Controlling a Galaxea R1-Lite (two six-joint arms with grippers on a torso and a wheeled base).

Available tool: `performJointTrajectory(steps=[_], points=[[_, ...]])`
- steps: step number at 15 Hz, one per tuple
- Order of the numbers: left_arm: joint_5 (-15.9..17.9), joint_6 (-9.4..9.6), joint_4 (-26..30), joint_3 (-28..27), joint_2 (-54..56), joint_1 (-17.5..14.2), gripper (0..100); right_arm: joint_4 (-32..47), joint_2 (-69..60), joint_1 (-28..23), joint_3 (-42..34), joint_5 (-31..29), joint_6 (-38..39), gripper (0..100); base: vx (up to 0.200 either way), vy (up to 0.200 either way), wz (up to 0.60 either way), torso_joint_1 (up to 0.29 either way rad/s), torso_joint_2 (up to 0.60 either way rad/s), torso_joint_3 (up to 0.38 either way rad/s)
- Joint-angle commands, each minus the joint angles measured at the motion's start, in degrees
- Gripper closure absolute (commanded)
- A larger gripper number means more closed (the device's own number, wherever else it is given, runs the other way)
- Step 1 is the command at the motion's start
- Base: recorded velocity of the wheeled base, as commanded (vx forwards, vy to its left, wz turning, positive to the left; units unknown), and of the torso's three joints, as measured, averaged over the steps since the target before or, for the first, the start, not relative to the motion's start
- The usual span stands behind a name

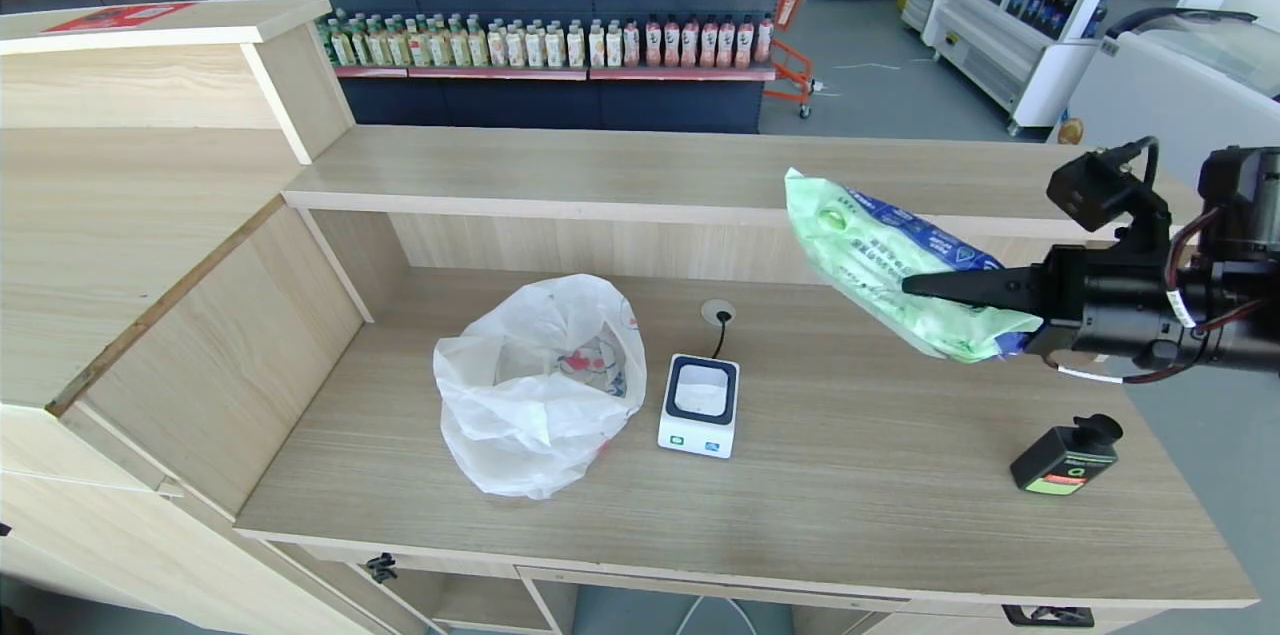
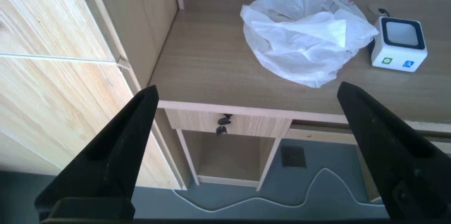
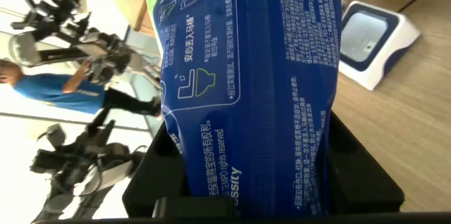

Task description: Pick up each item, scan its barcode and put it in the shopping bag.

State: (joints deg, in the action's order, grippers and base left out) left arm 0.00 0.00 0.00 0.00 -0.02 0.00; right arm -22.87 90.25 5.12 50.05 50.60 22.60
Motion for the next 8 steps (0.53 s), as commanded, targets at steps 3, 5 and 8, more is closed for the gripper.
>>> performJointTrajectory(steps=[3,5,8], points=[[0.00,0.00,0.00,0.00,0.02,0.00,0,2.65,-5.52,8.50,1.63,-13.60,-9.24,100,0.000,0.000,0.00,0.000,0.00,0.000],[0.00,0.00,0.00,0.00,0.02,0.00,0,5.99,-7.28,13.78,0.83,-25.20,-16.80,100,0.000,0.000,0.00,0.000,0.00,0.000],[0.00,0.00,0.00,0.00,0.02,0.00,0,8.02,-9.65,19.49,0.13,-37.07,-17.24,100,0.000,0.000,0.00,0.000,0.00,0.000]])
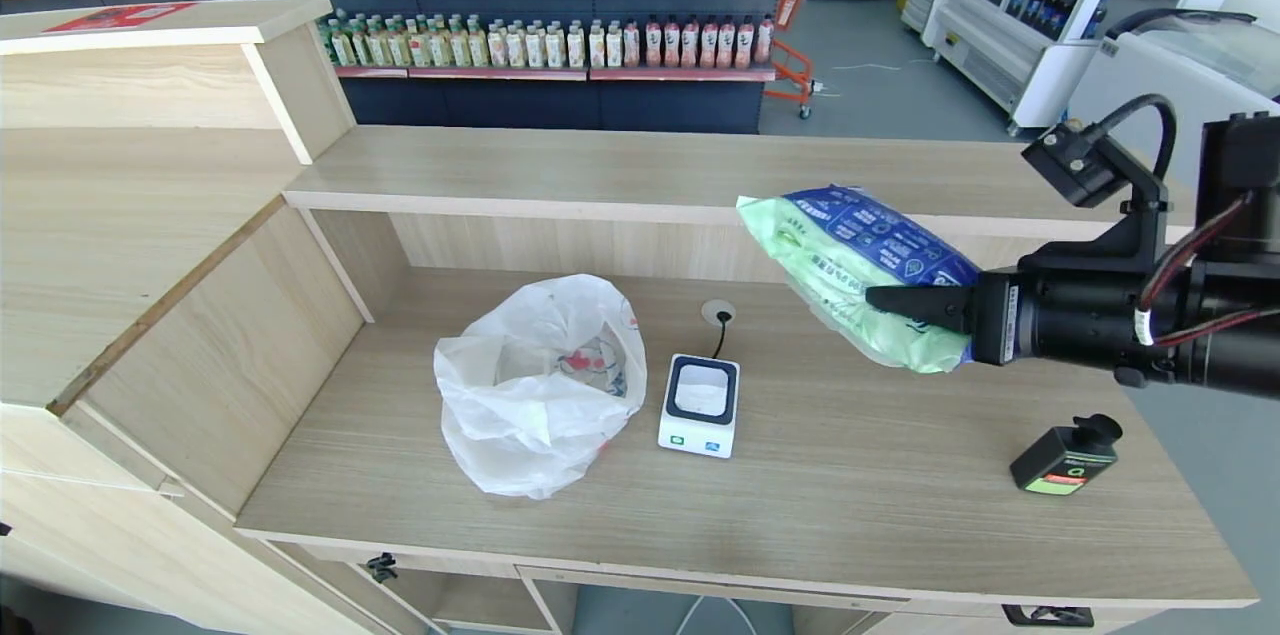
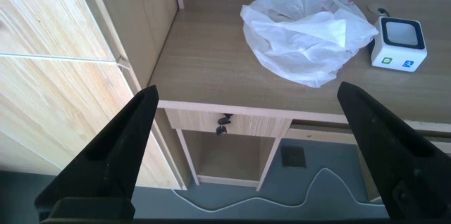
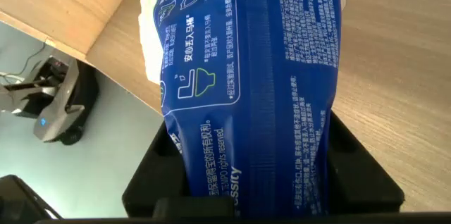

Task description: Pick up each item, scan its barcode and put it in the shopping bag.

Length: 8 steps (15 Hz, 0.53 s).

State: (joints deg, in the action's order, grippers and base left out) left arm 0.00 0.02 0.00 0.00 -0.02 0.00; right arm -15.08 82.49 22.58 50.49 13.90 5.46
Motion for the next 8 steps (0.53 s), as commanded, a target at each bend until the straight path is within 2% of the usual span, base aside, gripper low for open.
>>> performJointTrajectory(steps=[1,4,8], points=[[0.00,-0.02,0.00,0.00,0.02,0.00,0,0.05,-2.86,3.17,-1.89,-1.33,-0.28,100,0.000,0.000,0.00,0.000,0.00,0.000],[0.00,-0.02,0.00,0.00,0.02,0.00,0,-0.56,-5.77,3.44,-6.72,-3.88,-5.02,100,0.000,0.000,0.00,0.000,0.00,0.000],[0.00,-0.02,0.00,0.00,0.02,0.00,0,-0.65,-7.52,3.35,-9.10,-6.34,-10.47,100,0.000,0.000,0.00,0.000,0.00,0.000]])
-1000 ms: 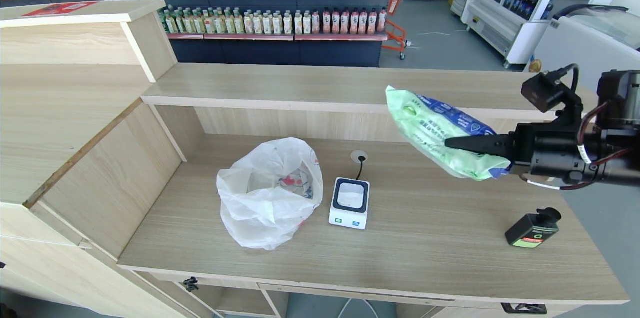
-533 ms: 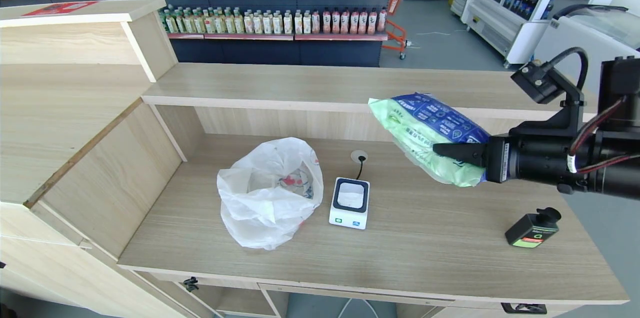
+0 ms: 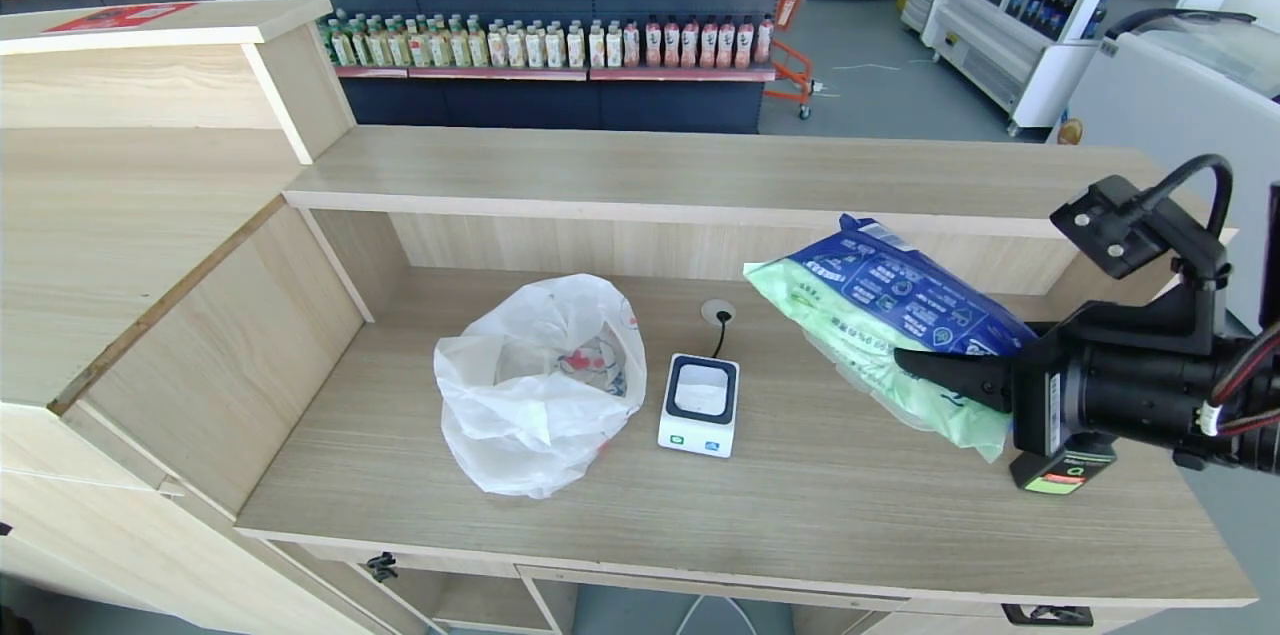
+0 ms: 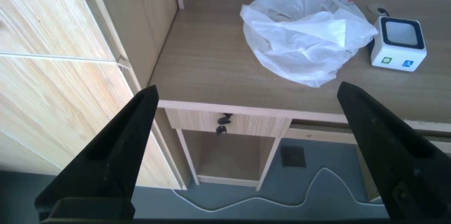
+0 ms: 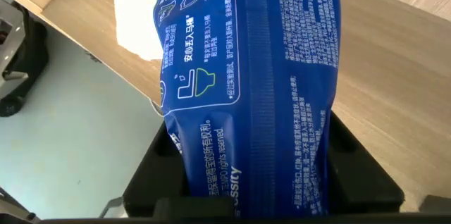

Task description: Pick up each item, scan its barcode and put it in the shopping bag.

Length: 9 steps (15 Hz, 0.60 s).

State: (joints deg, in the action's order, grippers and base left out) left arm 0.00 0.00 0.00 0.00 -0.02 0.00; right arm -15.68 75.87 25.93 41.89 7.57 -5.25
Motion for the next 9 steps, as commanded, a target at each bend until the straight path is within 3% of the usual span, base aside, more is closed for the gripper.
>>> performJointTrajectory(steps=[1,3,5,9], points=[[0.00,0.00,0.00,0.00,0.02,0.00,0,-0.14,-0.90,0.00,-0.67,-0.01,-0.46,100,0.000,0.000,0.00,0.000,0.00,0.000],[0.00,0.00,-0.09,0.00,0.02,0.00,0,-0.14,-0.73,0.00,-0.58,-0.01,-0.46,100,0.000,0.000,0.00,0.000,0.00,0.000],[0.00,0.00,0.00,0.00,0.02,0.00,0,-0.58,-0.64,0.09,-0.58,-0.01,-0.46,100,0.000,0.000,0.60,-0.046,0.09,0.073],[0.00,0.00,-0.09,0.00,0.02,0.00,0,-2.78,0.06,0.61,-0.84,-0.01,-0.46,100,0.000,0.000,0.60,-0.127,0.35,0.188]])
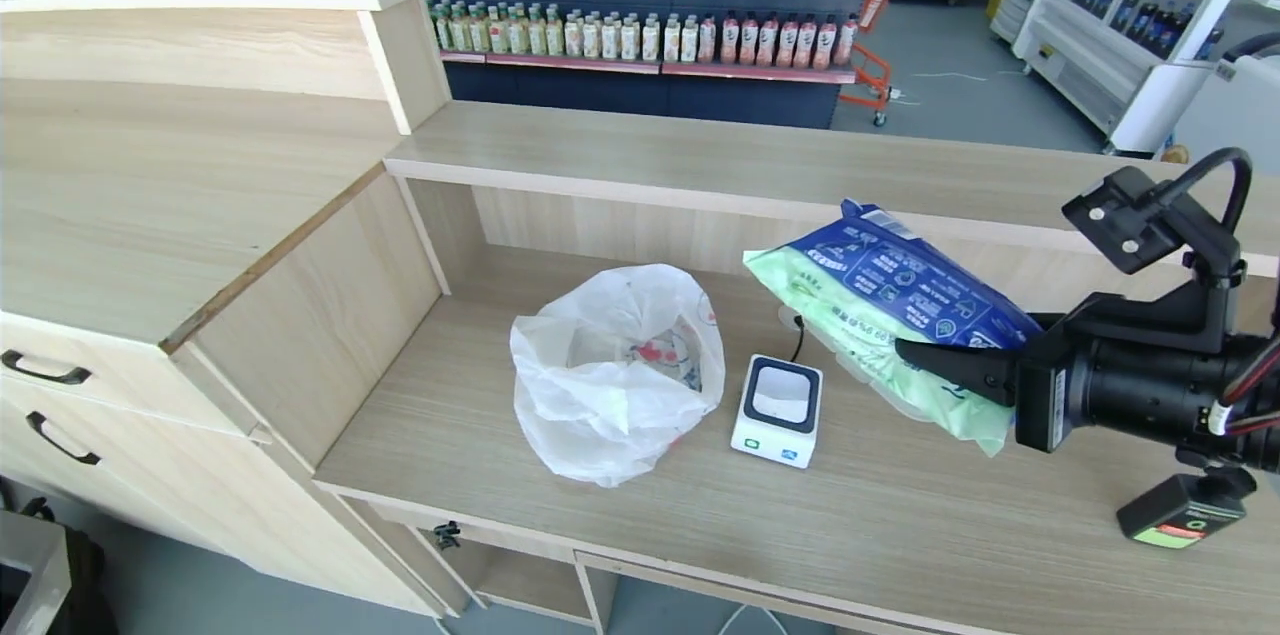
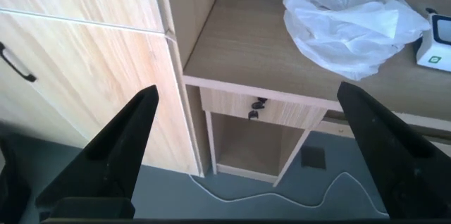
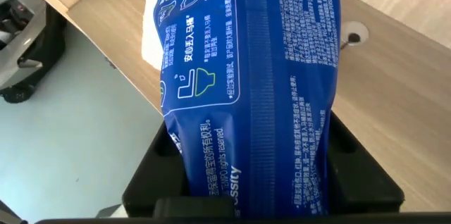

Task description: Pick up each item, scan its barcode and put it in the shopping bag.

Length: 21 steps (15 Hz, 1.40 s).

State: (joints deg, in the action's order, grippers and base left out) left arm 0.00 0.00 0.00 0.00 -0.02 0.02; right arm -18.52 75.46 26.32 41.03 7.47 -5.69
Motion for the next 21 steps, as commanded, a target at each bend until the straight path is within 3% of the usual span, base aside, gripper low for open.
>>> performJointTrajectory(steps=[1,6,9,10,21], points=[[0.00,0.00,0.00,0.00,0.02,-0.02,0,-0.12,0.83,0.22,0.10,0.00,-0.02,100,0.000,0.000,0.60,-0.144,0.34,0.203],[0.00,0.00,0.00,0.00,0.02,-0.02,0,-6.97,7.42,-3.47,-0.25,0.44,1.91,100,0.000,0.000,0.36,-0.144,0.34,0.200],[0.00,0.00,0.00,0.00,0.02,-0.02,0,-30.26,23.86,-9.27,-2.63,0.35,4.29,100,0.000,0.000,0.00,-0.018,0.05,0.028],[0.00,0.00,0.00,0.00,0.02,-0.02,0,-32.37,26.67,-9.97,-2.10,0.26,4.99,100,0.000,0.000,0.00,0.000,0.00,0.000],[0.00,0.00,0.00,0.00,0.02,-0.02,0,-55.57,48.91,-9.97,-0.16,0.44,6.40,100,0.000,0.000,0.00,0.000,0.00,0.000]])
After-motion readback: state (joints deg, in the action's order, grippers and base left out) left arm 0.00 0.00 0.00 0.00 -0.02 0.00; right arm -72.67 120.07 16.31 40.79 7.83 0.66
